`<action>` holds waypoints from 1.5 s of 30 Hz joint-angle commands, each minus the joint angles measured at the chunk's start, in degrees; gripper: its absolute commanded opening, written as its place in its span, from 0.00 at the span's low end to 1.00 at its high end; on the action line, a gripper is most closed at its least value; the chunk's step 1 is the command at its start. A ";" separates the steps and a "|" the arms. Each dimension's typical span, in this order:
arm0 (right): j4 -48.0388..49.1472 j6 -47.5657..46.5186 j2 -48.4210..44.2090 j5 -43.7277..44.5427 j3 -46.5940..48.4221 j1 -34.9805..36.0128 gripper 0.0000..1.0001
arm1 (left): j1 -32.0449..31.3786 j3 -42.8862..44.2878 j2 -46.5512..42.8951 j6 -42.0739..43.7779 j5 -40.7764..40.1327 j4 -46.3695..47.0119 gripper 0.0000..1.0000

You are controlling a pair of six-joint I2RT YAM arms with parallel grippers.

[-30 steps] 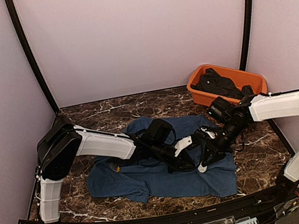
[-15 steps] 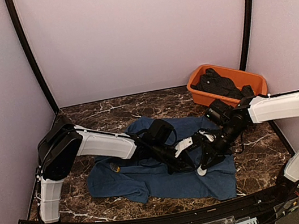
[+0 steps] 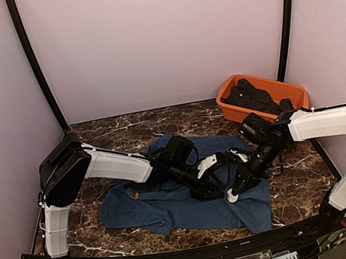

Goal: Pin the brooch onto the clothing
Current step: Cross the brooch over the flattened clothing.

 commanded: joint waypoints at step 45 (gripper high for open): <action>0.99 -0.74 -2.14 -1.14 0.15 -2.02 0.00 | -1.49 5.66 -1.27 7.38 6.05 -9.81 0.66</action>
